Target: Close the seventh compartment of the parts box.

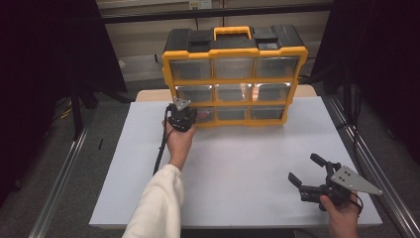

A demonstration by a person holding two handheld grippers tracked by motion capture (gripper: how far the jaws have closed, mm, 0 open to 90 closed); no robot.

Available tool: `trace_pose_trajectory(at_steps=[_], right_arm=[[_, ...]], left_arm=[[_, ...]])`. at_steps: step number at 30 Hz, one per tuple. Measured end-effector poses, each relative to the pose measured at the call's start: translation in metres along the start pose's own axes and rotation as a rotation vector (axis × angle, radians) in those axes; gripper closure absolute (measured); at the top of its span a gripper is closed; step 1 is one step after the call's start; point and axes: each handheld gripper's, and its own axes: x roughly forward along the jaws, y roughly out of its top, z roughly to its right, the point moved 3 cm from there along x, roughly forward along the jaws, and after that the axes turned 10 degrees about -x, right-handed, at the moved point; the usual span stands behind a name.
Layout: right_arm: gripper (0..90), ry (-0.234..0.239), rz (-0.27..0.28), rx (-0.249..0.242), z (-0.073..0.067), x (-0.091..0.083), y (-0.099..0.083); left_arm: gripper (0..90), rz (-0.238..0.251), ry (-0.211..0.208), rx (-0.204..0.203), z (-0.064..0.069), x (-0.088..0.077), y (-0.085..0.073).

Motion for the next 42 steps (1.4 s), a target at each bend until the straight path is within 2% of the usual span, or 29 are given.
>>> trace_pose_trajectory(at_steps=[9, 36, 42], right_arm=[[2.2, -0.002, 0.000, 0.005, 0.0001, -0.0007, 0.0001], [2.2, -0.004, -0.001, 0.006, 0.0007, -0.0010, 0.0005], [2.2, -0.003, 0.004, 0.005, 0.0015, -0.0013, 0.0004]], left_arm=[[90.0, 0.009, 0.011, -0.016, -0.0018, 0.0017, 0.0002], [90.0, 0.018, 0.011, -0.010, -0.0012, 0.0064, -0.0005], [83.6, 0.024, 0.010, -0.015, -0.0003, 0.0051, -0.0015]])
